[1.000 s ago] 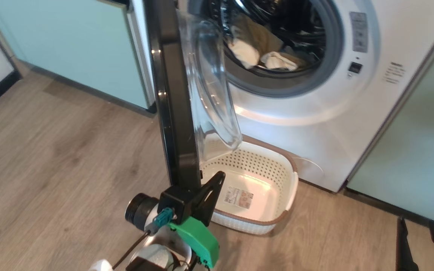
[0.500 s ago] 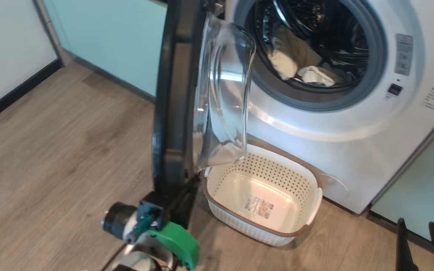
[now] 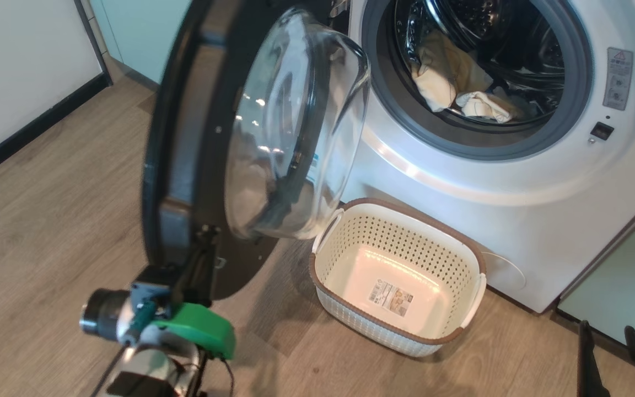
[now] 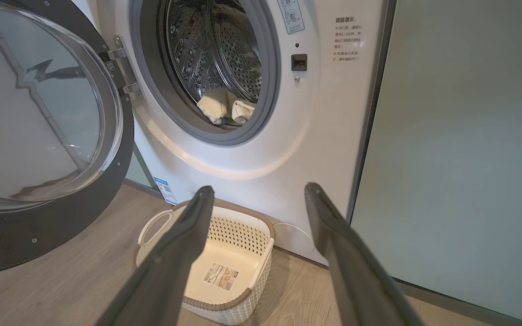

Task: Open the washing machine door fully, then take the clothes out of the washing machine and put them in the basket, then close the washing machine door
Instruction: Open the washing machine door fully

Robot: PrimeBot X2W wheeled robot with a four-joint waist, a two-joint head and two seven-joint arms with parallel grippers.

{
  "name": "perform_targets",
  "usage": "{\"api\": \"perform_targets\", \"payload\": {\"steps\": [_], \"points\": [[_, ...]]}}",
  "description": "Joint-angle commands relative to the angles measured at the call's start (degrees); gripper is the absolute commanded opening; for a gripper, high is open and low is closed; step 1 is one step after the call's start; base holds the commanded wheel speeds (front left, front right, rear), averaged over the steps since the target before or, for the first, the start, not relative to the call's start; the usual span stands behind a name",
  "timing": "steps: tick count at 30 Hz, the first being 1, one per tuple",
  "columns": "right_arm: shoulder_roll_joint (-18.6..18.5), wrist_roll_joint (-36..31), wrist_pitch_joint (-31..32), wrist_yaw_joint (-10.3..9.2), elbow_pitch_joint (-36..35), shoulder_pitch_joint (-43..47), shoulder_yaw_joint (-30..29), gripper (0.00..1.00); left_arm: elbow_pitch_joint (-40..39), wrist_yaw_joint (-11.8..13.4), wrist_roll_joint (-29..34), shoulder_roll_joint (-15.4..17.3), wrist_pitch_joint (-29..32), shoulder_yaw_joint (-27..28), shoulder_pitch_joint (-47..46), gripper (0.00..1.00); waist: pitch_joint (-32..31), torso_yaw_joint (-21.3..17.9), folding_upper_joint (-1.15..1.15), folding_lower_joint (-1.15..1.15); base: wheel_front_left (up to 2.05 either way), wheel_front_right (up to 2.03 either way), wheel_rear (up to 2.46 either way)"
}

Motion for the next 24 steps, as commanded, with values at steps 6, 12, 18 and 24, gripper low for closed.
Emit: {"api": "perform_targets", "payload": {"steps": [6,12,18,24], "points": [[-1.0,-0.8,-0.4,0.01,-1.4,-2.1,1.0,1.0,1.7,0.7,-1.5,2.3,-2.5,5.6,-3.3,0.0,0.6,0.0,0.0,0.0,0.0,0.0,0.0],[-1.0,-1.2,-0.4,0.01,-1.6,-2.3,0.6,1.0,5.7,0.7,-3.2,3.6,-4.1,9.7,-4.7,0.0,1.8,-0.7,0.0,0.0,0.0,0.0,0.0],[-1.0,-2.0,-0.4,0.01,-1.9,-2.6,-0.2,1.0,8.0,-0.1,-3.5,4.1,-4.6,13.6,-6.8,0.0,3.4,-0.6,0.0,0.0,0.0,0.0,0.0],[-1.0,-2.9,-0.4,0.01,-2.2,-2.8,-0.8,1.0,10.5,-1.9,-3.0,4.0,-4.6,17.8,-9.5,0.0,4.8,0.1,0.0,0.0,0.0,0.0,0.0]]}}
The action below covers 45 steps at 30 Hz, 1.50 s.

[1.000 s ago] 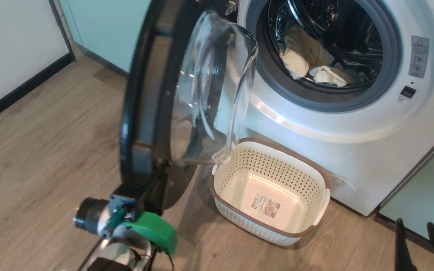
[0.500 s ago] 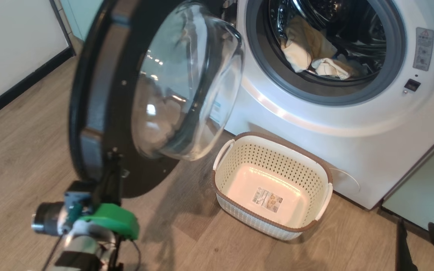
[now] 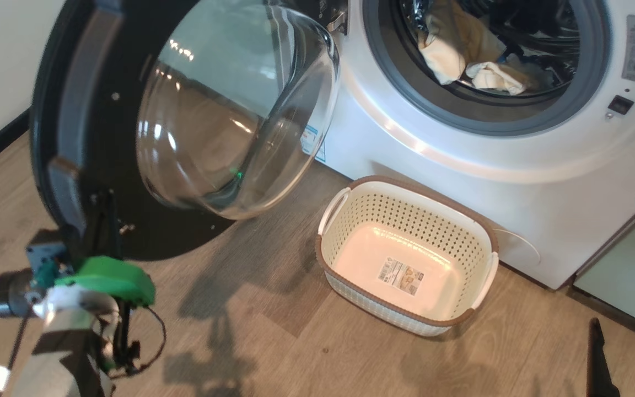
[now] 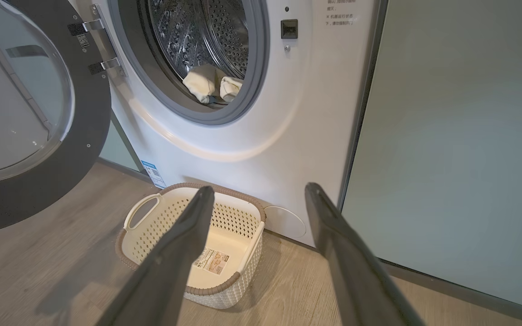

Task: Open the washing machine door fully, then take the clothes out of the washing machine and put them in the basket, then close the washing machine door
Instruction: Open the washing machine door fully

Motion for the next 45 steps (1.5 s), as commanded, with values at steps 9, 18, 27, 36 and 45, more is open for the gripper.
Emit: {"api": "perform_targets", "payload": {"steps": [9,18,27,36,45], "points": [[-1.0,-1.5,-0.4,0.01,-2.2,-2.9,0.7,1.0,4.5,-2.8,1.5,2.6,-0.5,7.7,-8.9,0.0,2.0,0.8,0.0,0.0,0.0,0.0,0.0],[-1.0,-3.1,-0.4,0.01,-2.8,-3.6,0.1,1.0,10.2,-5.6,4.1,3.2,-0.5,11.9,-14.7,0.0,5.2,0.8,0.0,0.0,0.0,0.0,0.0],[-1.8,-4.8,-0.4,0.01,-3.9,-4.7,0.3,1.0,18.2,-8.0,5.6,4.2,-0.5,17.1,-20.8,0.0,9.4,-0.3,0.0,0.0,0.0,0.0,0.0],[-3.3,-5.4,-0.4,0.01,-5.2,-5.8,0.1,1.0,23.6,-9.1,6.8,6.1,-0.5,21.4,-23.7,0.0,13.1,-2.2,0.0,0.0,0.0,0.0,0.0],[-3.7,-5.5,-0.4,0.01,-5.6,-6.2,-0.7,1.0,23.3,-9.8,9.1,6.6,-0.5,23.3,-25.2,0.0,14.3,-2.4,0.0,0.0,0.0,0.0,0.0]]}}
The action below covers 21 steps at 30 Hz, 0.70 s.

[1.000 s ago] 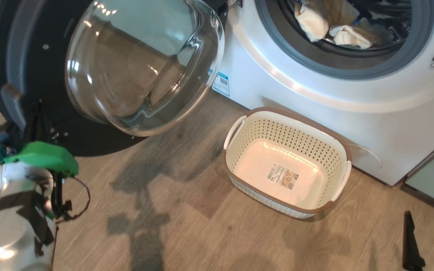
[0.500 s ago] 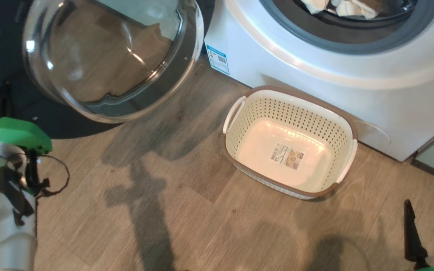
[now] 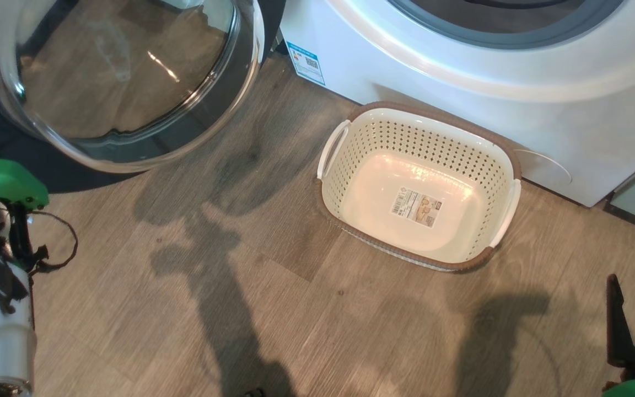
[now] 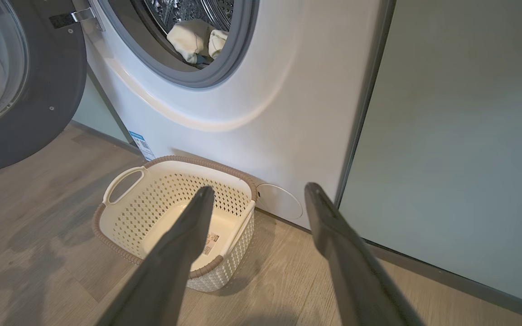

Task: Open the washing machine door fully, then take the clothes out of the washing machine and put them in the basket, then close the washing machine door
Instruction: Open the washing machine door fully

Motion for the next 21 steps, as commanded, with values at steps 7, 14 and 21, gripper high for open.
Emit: {"api": "perform_targets", "payload": {"steps": [7,14,21], "points": [[-0.2,-0.2,-0.4,0.01,-1.7,-1.9,0.9,1.0,-3.3,-0.7,1.5,2.5,-0.3,3.4,-0.1,0.0,-1.0,0.4,0.0,-0.01,0.0,0.0,0.0],[0.6,0.0,-0.4,0.01,-1.4,-2.4,0.7,1.0,-8.2,-0.8,1.6,-0.1,-0.3,6.1,4.4,0.0,-2.6,0.1,0.0,-0.01,0.0,0.0,0.0],[1.4,0.4,-0.4,0.01,-1.0,-3.3,0.9,1.0,-19.0,-2.4,2.9,-4.5,-0.3,7.7,12.5,0.0,-4.8,-1.6,0.0,-0.01,0.0,0.0,0.0]]}}
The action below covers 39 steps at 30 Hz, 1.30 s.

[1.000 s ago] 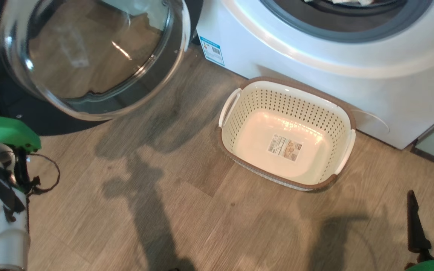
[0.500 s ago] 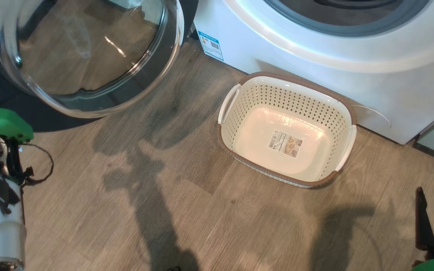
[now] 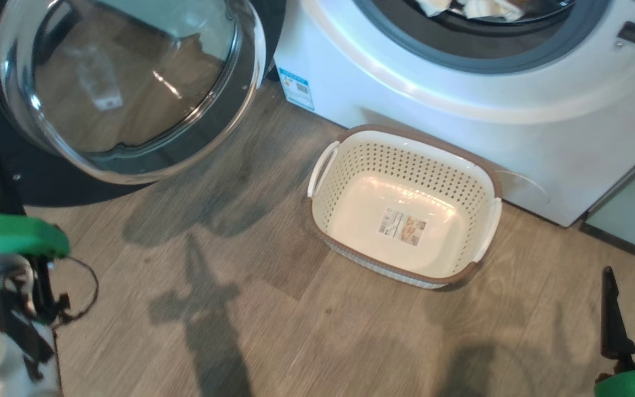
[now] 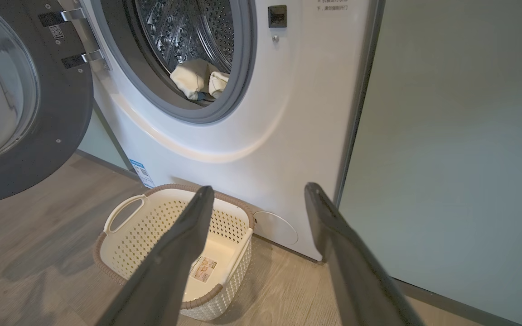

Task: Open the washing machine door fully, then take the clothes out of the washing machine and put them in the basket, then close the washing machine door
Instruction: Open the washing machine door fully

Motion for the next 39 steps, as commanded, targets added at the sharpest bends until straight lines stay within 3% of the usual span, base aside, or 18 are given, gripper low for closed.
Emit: {"api": "perform_targets", "payload": {"steps": [1,7,13,23,39], "points": [[-0.1,0.4,-0.4,0.01,-1.4,-1.8,1.2,1.0,-4.2,-0.6,0.7,1.5,-0.3,2.2,1.2,0.0,-1.1,-0.9,0.0,0.0,0.0,0.0,0.0],[0.2,1.2,-0.4,0.01,-0.5,-2.0,1.8,1.0,-17.7,-2.7,2.1,-3.7,-0.3,0.2,12.5,0.0,-4.1,-3.8,0.0,0.0,0.0,0.0,0.0],[0.2,3.4,-0.4,0.01,0.3,-1.5,2.8,1.0,-26.0,-3.4,1.8,-6.4,-0.3,-7.8,20.8,0.0,-6.4,-6.2,0.0,0.0,0.0,0.0,0.0],[0.2,4.6,-0.4,0.01,1.2,-1.5,6.0,1.0,-23.7,-3.7,0.8,-6.7,-0.3,-20.4,23.5,0.0,-9.7,-12.6,0.0,0.0,0.0,0.0,0.0],[0.2,5.4,-0.4,0.01,-0.5,0.3,9.4,1.0,-17.7,-2.6,0.0,-6.5,-0.3,-21.2,24.4,0.0,-13.8,-23.5,0.0,0.0,0.0,0.0,0.0]]}}
